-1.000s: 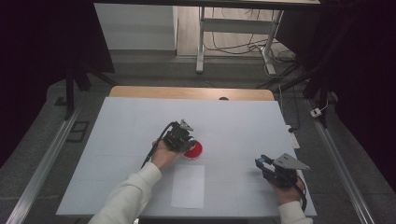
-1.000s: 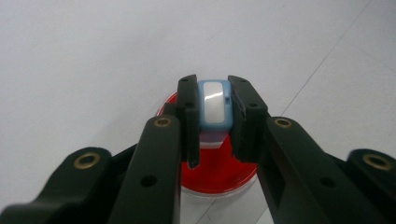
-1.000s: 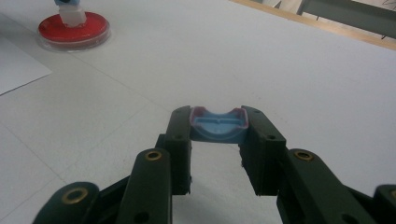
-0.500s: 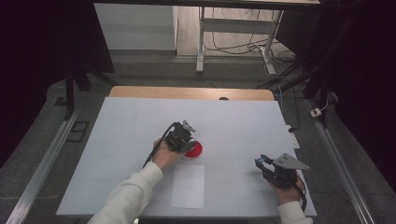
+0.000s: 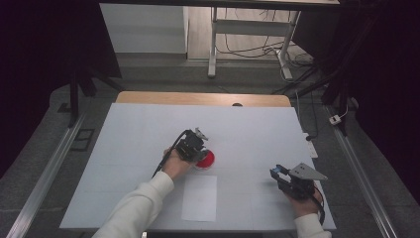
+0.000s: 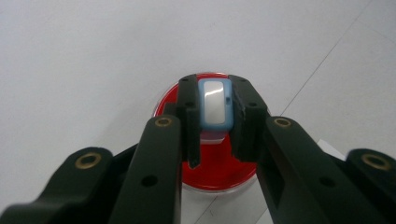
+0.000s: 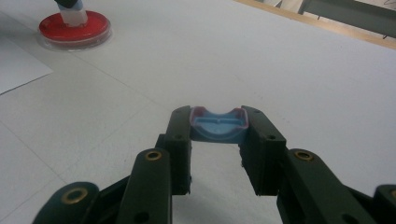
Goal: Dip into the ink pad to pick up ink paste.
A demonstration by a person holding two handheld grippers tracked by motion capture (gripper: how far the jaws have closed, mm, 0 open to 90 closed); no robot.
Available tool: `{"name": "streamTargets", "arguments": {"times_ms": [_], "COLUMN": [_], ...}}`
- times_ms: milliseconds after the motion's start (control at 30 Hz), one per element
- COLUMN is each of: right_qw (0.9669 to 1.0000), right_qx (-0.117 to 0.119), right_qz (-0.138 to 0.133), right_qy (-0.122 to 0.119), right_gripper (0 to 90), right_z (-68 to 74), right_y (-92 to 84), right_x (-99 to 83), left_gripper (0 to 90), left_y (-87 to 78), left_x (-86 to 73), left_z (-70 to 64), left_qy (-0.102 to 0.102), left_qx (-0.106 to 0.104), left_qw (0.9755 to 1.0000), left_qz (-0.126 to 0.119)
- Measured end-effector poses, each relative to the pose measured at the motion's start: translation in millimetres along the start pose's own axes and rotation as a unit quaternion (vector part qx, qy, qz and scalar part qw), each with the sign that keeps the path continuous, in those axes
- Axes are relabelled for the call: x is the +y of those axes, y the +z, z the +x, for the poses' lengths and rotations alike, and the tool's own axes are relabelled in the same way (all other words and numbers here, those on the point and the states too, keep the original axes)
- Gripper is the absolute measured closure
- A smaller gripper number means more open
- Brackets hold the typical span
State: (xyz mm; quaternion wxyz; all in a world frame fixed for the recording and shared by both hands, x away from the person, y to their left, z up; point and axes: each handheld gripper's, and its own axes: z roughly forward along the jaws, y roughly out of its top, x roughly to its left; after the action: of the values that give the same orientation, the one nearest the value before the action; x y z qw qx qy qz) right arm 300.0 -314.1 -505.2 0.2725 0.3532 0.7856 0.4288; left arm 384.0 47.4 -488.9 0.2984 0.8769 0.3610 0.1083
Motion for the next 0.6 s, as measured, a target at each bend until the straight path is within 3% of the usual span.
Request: {"name": "streamTargets", "arguments": {"times_ms": [200, 367, 600], "right_qw": [1.0000, 1.0000, 1.0000], "right_qx": [0.000, 0.000, 0.000], "right_qz": [0.001, 0.000, 0.000], "right_qy": [-0.001, -0.001, -0.001], "right_gripper": [64.5, 64.6, 64.5], "right_z": [0.0, -0.8, -0.2], "right_y": [0.0, -0.3, 0.1], "right_x": [0.0, 0.1, 0.1], "left_gripper": [75.3, 75.1, 75.0], "left_y": [-2.3, -16.1, -32.4], "left_x": [-0.2, 0.8, 3.1], "left_z": [-0.2, 3.9, 5.0], "left_qy": [0.002, -0.010, 0.000], "left_qx": [-0.001, -0.015, -0.006], "left_qw": [1.0000, 0.9993, 0.9988], "left_qz": [-0.002, -0.032, -0.050]}}
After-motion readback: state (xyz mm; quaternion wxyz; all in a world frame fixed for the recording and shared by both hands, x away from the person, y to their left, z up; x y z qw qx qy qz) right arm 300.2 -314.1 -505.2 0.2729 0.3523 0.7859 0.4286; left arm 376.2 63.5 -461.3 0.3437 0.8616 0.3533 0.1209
